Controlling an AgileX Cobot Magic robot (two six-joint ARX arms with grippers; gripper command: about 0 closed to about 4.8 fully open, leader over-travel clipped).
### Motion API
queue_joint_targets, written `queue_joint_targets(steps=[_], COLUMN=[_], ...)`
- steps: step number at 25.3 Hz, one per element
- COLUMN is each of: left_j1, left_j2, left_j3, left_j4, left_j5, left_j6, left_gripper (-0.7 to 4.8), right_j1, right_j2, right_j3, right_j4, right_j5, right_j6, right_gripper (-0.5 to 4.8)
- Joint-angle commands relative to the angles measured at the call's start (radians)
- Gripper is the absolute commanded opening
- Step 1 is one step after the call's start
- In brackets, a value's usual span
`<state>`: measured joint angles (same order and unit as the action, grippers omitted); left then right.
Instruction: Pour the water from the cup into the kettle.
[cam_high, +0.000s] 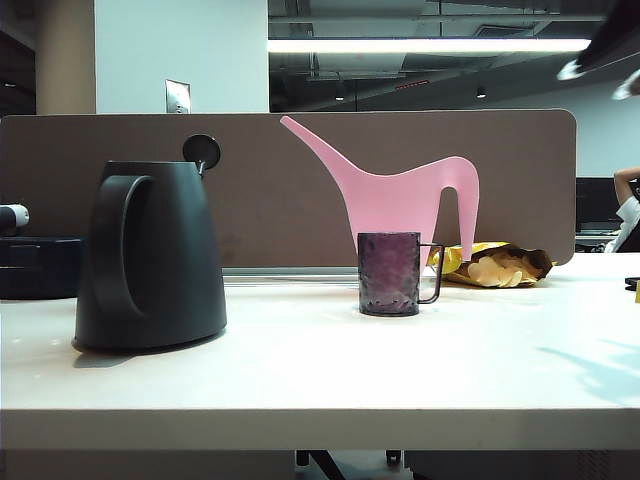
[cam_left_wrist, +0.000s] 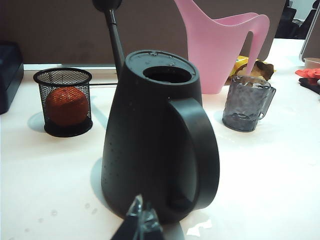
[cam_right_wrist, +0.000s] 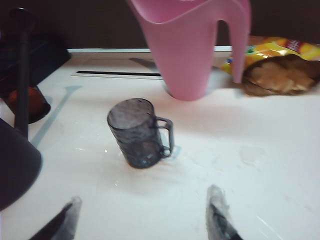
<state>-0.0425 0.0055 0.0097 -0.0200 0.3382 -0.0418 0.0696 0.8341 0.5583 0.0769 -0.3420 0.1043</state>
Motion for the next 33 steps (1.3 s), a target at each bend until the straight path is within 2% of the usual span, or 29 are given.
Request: queue_joint_targets(steps=[1, 5, 8, 10, 17, 33], left_j1=[0.000, 0.000, 0.000, 0.000, 0.000, 0.000], left_j2=[0.001, 0.001, 0.001, 0.001, 0.001, 0.001], left_j3=[0.003, 0.003, 0.003, 0.003, 0.003, 0.003], left_j4=[0.007, 0.007, 0.007, 0.007, 0.007, 0.007], left_j5=[0.007, 0.007, 0.007, 0.007, 0.007, 0.006], left_j6=[0.001, 0.000, 0.000, 0.001, 0.001, 0.005], left_gripper=[-0.05, -0.05, -0.05, -0.05, -0.05, -0.05], right_j1=[0.048, 0.090, 0.090, 0.091, 0.127, 0.132], right_j2=[0.145, 0.398, 0.588, 0.686, 0.937, 1.139], right_j3=[0.006, 0.006, 0.007, 0.023, 0.187, 0.399], right_j4=[0.189, 0.411, 0.621, 0.705, 0.706, 0.652], right_j5=[0.003, 0.010, 0.049, 0.062, 0.095, 0.142], right_j6=[0.000, 0.008, 0.105, 0.138, 0.140, 0.141], right_gripper=[3.38, 3.39, 3.39, 3.44, 3.66, 3.64])
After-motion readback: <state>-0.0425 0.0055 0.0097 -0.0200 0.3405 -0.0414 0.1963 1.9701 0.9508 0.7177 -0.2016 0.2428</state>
